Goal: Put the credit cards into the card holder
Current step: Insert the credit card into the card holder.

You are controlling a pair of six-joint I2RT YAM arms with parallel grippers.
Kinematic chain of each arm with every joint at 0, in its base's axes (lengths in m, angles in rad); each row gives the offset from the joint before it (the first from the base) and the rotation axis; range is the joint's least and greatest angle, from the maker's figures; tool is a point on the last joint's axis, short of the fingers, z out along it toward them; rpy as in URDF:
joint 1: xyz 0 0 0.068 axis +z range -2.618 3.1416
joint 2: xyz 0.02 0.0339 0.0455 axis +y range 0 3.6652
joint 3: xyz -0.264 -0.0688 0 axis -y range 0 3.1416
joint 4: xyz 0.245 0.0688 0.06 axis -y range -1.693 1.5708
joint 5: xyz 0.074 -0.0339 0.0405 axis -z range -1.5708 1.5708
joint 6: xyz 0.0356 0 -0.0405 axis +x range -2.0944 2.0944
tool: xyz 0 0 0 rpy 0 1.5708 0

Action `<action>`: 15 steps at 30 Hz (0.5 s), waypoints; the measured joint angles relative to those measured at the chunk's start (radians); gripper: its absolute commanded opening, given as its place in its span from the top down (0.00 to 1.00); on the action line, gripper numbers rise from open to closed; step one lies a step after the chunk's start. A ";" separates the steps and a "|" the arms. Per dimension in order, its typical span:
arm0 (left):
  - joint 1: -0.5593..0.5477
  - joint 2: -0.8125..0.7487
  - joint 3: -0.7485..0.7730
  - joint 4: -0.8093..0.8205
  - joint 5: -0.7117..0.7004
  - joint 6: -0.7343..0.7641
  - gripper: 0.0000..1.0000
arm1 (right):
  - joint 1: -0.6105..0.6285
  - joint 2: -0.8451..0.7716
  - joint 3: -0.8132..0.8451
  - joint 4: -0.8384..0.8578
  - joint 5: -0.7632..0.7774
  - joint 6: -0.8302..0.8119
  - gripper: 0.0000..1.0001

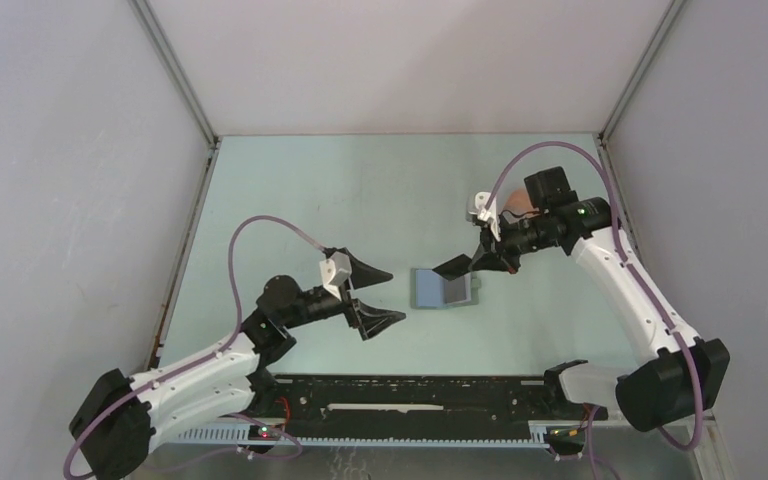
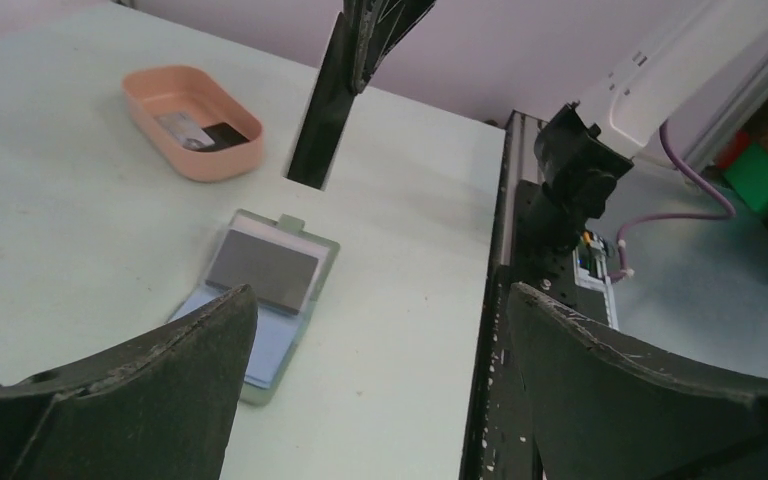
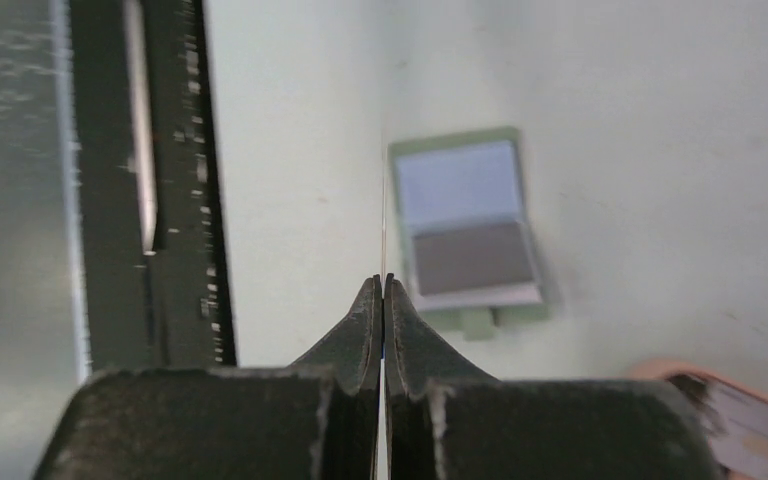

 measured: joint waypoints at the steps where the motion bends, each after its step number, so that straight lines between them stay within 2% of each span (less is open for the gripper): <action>1: 0.000 0.020 0.005 0.001 0.021 0.001 0.00 | 0.001 0.008 0.000 -0.018 -0.029 -0.009 1.00; 8: 0.000 0.136 0.085 0.000 0.066 0.001 0.04 | 0.052 0.084 -0.013 -0.103 -0.149 -0.060 1.00; 12: 0.000 0.202 0.161 -0.038 0.040 -0.010 0.05 | 0.083 0.101 -0.027 -0.086 -0.135 -0.026 1.00; 15: 0.003 0.225 0.194 -0.079 -0.032 -0.090 0.06 | 0.087 0.065 -0.059 -0.021 -0.089 0.031 1.00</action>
